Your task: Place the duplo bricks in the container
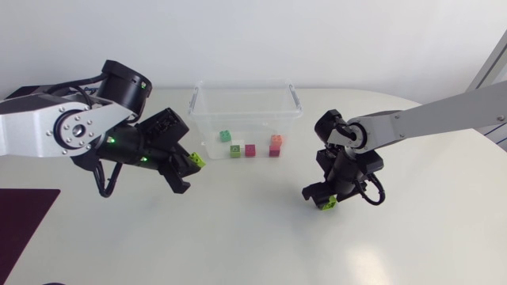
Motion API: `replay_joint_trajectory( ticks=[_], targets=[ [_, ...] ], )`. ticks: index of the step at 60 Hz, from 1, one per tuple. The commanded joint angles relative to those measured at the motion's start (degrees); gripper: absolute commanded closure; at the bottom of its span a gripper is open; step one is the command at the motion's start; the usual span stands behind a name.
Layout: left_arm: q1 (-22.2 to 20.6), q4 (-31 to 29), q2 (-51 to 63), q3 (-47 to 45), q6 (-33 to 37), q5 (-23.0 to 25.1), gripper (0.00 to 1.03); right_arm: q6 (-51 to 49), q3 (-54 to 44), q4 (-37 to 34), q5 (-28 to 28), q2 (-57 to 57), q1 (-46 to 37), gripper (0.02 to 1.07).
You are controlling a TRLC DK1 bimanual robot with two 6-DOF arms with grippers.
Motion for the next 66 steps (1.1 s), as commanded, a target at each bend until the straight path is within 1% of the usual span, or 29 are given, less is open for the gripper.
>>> replay_joint_trajectory(
  ticks=[1, 5, 8, 11, 14, 16, 26, 29, 37, 42, 57, 66],
  targets=[
    [0.8, 1.16, -1.74, 1.68, -1.26, 0.78, 0.68, 1.46, 0.94, 0.01, 0.58, 1.09, 0.33, 0.54],
    [0.89, 2.22, -1.92, 1.68, -1.87, 0.78, 0.68, 1.46, 0.85, 0.28, 0.58, 1.01, 0.24, 0.57],
    [1.15, 3.27, -2.09, 1.85, -2.49, 0.78, 0.68, 1.63, 0.68, 0.63, 0.66, 0.83, 0.16, 0.64],
    [1.68, 5.38, -2.27, 2.12, -3.89, 0.78, 0.68, 1.81, 0.41, 0.8, 0.66, 0.57, -0.02, 0.67],
    [2.12, 6.96, -2.27, 2.73, -5.21, 0.78, 0.68, 1.81, 0.06, 1.07, 0.58, 0.04, -0.11, 0.72],
    [2.56, 7.84, -2.27, 3.17, -6.09, 0.86, 0.68, 1.81, -0.02, 1.07, 0.58, -0.4, -0.02, 0.73],
    [3.26, 13.11, -1.04, 6.51, -11.1, 0.86, 0.68, 1.28, 0.24, -1.83, 0.66, -5.5, 0.33, 0.74],
    [3.35, 13.38, -0.25, 7.48, -11.63, 0.86, 0.68, 1.19, 0.85, -2.89, 0.66, -6.9, 0.33, 0.74],
    [3.44, 16.28, 4.06, 11.61, -14.62, 0.6, 0.68, 0.84, 3.49, -6.4, 0.66, -10.6, 0.6, 0.74],
    [3.44, 17.68, 7.66, 14.33, -15.58, -0.89, 0.67, 0.84, 4.99, -7.55, 0.66, -11.91, 0.6, 0.74],
    [4.49, 16.81, 18.65, 25.05, -17.69, -1.51, 0.66, 0.75, 8.94, -8.43, 0.31, -15.52, 1.74, 0.74],
    [4.23, 16.28, 24.8, 31.12, -18.92, -1.68, 0.66, 0.84, 12.1, -8.43, 0.14, -16.4, 1.74, 0.74]
  ],
)
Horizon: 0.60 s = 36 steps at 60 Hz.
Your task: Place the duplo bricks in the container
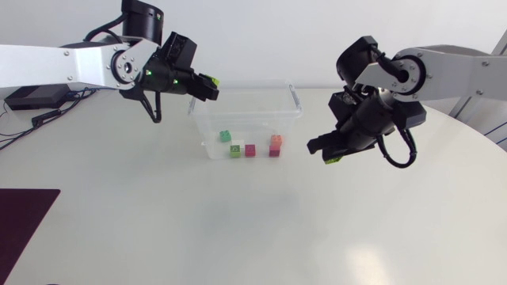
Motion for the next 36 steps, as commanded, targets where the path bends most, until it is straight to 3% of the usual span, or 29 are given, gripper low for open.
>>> replay_joint_trajectory(
  ticks=[1, 8, 10, 11, 16, 18, 36],
  targets=[
    [0.03, -0.33, 4.06, 4.48, -2.07, -0.31, 0.66, 0.43, 2.64, -0.6, 0.03, -0.9, 0.38, 0.74],
    [-0.41, -1.74, 8.37, 8.26, -2.25, -1.19, 0.59, 0.51, 5.02, -0.6, -0.24, -0.9, 0.73, 0.74],
    [-0.5, -2.18, 9.95, 9.58, -2.25, -1.89, 0.47, 0.51, 5.81, -0.34, -0.59, -0.9, 0.82, 0.74],
    [-0.41, -2.97, 11.01, 10.54, -2.25, -2.07, 0.34, 0.51, 6.42, -0.16, -0.85, -0.9, 0.82, 0.74],
    [0.03, -3.67, 11.8, 11.16, -2.25, -2.24, 0.08, 0.51, 8.62, 0.54, -1.47, -0.81, 0.82, 0.74],
    [0.21, -3.85, 11.62, 11.07, -2.25, -2.24, 0.04, 0.43, 9.41, 0.98, -1.47, -0.81, 0.73, 0.74],
    [2.58, -9.39, -0.33, 8.7, -4.09, -2.07, 0.04, -0.72, 16.79, 5.82, -2.52, 2.53, 1.7, 0.74]
  ],
)
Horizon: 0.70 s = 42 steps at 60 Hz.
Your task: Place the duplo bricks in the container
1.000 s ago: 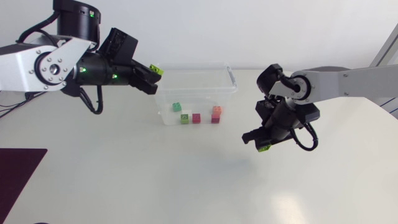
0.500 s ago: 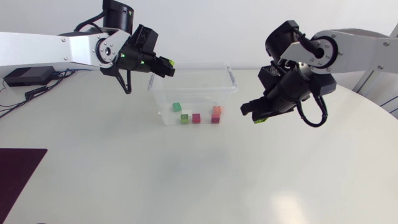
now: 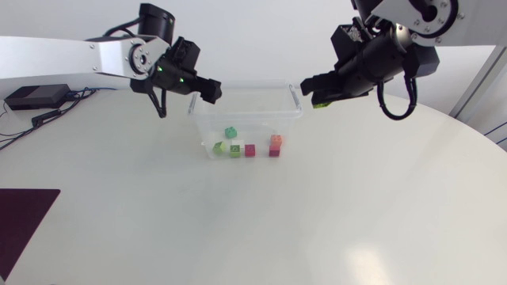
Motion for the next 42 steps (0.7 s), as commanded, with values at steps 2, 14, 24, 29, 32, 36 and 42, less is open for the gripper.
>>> replay_joint_trajectory(
  ticks=[2, 14, 24, 29, 32, 36, 42],
  targets=[
    [1.01, -1.43, -7.75, -1.05, -1.38, -0.14, 0.04, -0.94, 3.18, 1.75, -0.44, 2.97, 1.48, 0.74],
    [1.27, -6.62, -18.29, -6.85, -0.59, 0.12, 0.04, -1.29, 7.4, 6.41, -0.88, 7.36, 3.86, 0.74],
    [-0.05, -8.99, -26.91, -15.47, -0.5, 0.03, 0.04, -1.81, 11.0, 10.28, -1.24, 11.76, 5.62, 0.74],
    [-0.05, -9.96, -31.04, -19.86, -0.77, 0.03, 0.04, -1.81, 12.32, 13.0, -1.24, 13.78, 6.41, 0.74],
    [0.21, -10.05, -33.15, -22.32, -0.85, -0.05, 0.04, -2.17, 12.5, 15.11, -1.15, 14.48, 6.76, 0.74],
    [0.39, -10.05, -35.43, -24.96, -0.85, -0.32, 0.04, -2.61, 12.5, 17.49, -1.15, 15.54, 7.11, 0.74],
    [1.09, -10.57, -39.03, -28.47, -0.85, -1.2, 0.04, -3.4, 12.85, 21.79, -0.88, 18.44, 7.46, 0.73]
  ],
)
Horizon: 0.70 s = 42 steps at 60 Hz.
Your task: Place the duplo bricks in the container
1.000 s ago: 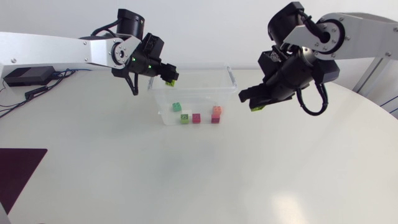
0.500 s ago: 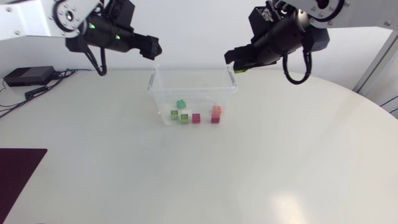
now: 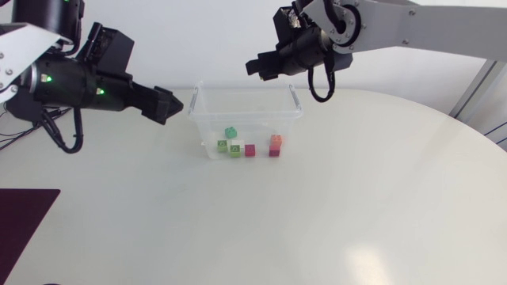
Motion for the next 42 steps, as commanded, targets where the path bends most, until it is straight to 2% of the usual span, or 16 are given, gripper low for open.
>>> replay_joint_trajectory(
  ticks=[1, 7, 9, 13, 16, 26, 42],
  targets=[
    [0.7, -0.7, -3.63, -3.1, -0.55, -0.85, 0.04, -1.19, 1.9, 2.3, 0.19, 3.86, 0.62, 0.73],
    [1.75, -1.84, -7.14, -6.0, -0.2, -1.29, 0.04, -1.89, 4.8, 2.83, 0.54, 9.05, 0.62, 0.68],
    [2.02, -2.28, -8.11, -6.79, 0.15, -1.38, 0.04, -2.16, 5.5, 2.83, 0.8, 10.54, 0.62, 0.59],
    [3.34, -3.16, -9.61, -8.37, 0.42, -1.38, 0.04, -2.77, 6.38, 2.83, 1.24, 12.65, 0.62, 0.25],
    [4.13, -3.51, -10.48, -9.17, 0.68, -1.38, 0.04, -3.12, 6.29, 2.83, 2.12, 13.27, 0.71, 0.07],
    [7.91, -4.74, -14.26, -12.33, 1.38, -1.46, 0.04, -3.3, 1.9, 5.73, 3.0, 9.75, 0.09, 0.06],
    [11.95, -5.35, -19.36, -16.2, 2.0, -1.46, 0.04, -4.27, -13.22, 12.41, 4.49, -6.33, -3.33, 0.06]
  ],
)
